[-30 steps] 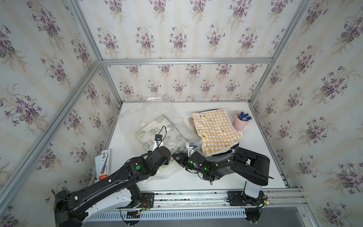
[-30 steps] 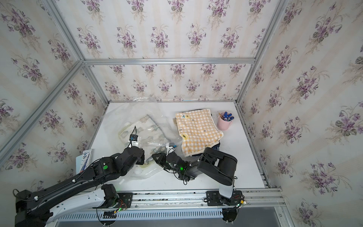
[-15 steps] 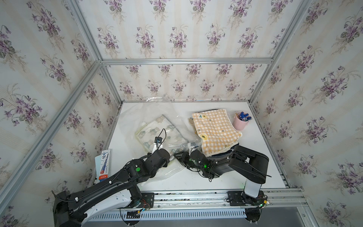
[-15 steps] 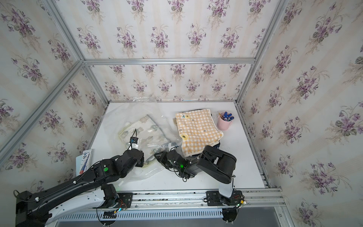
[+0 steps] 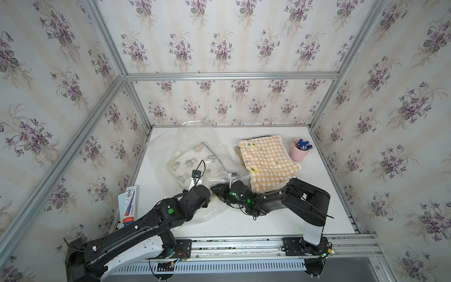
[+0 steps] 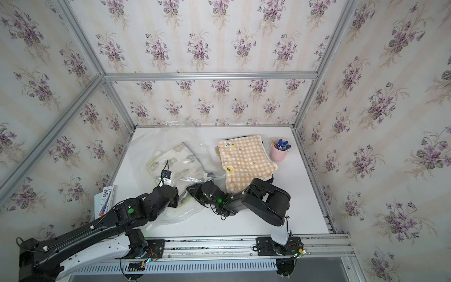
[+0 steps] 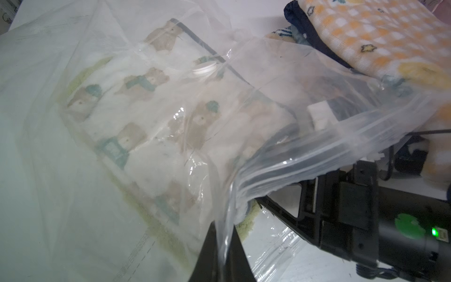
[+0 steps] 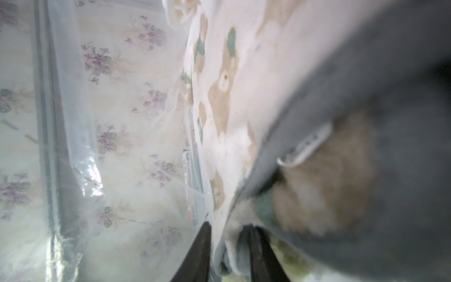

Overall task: Take the blanket out of the vacuum bag
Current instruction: Take out the blanket from the vacuum bag.

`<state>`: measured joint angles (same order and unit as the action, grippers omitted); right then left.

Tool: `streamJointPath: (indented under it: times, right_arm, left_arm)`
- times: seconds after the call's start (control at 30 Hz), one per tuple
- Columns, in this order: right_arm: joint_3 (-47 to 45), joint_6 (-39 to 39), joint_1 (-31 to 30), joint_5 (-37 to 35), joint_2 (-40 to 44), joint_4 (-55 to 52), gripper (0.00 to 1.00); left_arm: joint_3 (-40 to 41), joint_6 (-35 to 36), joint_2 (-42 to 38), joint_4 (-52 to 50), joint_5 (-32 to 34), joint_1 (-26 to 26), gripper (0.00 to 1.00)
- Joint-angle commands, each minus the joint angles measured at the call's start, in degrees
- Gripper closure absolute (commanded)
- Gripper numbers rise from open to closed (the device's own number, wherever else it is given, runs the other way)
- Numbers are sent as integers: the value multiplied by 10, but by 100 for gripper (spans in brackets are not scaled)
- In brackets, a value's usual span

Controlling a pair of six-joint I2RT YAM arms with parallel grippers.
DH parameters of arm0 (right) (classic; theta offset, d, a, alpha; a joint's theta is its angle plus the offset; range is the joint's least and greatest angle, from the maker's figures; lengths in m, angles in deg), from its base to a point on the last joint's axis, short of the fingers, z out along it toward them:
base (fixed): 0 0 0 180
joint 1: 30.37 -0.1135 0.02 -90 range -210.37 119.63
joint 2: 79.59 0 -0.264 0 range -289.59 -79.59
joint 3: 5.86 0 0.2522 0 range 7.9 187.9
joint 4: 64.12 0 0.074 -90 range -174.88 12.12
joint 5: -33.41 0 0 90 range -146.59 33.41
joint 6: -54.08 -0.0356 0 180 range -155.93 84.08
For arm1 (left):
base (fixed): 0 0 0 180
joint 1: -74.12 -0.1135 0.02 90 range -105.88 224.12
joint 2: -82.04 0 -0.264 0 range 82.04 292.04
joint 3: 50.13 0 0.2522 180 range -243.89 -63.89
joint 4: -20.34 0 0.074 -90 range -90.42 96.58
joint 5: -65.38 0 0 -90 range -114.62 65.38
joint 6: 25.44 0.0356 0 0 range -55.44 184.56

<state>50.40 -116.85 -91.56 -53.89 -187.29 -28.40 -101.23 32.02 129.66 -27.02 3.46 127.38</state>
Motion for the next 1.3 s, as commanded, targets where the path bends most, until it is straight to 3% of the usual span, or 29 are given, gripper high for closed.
streamJointPath:
  times: [0.0, 0.57, 1.0, 1.27]
  right_arm:
    - [14, 19, 0, 9, 0, -4, 72]
    - [-33, 23, -2, -13, 13, -10, 61]
    - [10, 34, -2, -6, -22, -14, 58]
    - [33, 20, -8, 12, -56, -28, 48]
  left_arm:
    - [2, 1, -5, 5, 3, -2, 91]
    - [8, 2, -11, 7, 2, -3, 91]
    - [16, -6, -10, 9, -2, -4, 91]
    - [15, -3, -4, 14, -5, -4, 91]
